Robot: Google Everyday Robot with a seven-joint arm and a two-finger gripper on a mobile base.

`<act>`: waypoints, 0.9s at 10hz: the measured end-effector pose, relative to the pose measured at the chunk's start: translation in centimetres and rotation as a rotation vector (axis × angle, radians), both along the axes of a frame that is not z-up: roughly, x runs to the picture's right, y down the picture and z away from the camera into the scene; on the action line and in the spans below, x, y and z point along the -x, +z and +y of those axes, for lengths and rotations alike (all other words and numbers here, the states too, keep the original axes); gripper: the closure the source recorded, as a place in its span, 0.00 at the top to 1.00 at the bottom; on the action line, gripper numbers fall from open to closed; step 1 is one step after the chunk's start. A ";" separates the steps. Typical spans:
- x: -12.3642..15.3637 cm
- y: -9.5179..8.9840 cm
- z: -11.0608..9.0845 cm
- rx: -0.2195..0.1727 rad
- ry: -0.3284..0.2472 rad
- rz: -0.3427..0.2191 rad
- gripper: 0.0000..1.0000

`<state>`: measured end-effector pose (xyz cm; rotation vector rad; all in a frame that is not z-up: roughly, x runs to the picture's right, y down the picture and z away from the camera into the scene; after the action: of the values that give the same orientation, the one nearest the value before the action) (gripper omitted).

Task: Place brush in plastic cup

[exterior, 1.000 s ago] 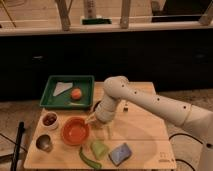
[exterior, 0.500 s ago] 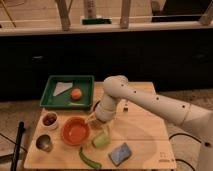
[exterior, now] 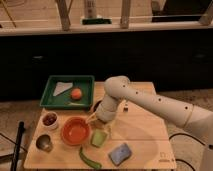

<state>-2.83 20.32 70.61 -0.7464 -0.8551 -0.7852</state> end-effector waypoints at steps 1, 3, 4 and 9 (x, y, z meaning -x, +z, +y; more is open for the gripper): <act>0.0 0.0 0.0 -0.002 -0.002 0.000 0.80; 0.1 -0.1 -0.2 -0.005 -0.002 -0.001 0.80; 0.0 -0.1 -0.4 -0.007 -0.003 -0.003 0.80; -0.2 -0.1 -0.8 -0.010 -0.010 -0.009 0.80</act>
<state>-2.68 19.56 70.51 -0.7389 -0.8552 -0.8014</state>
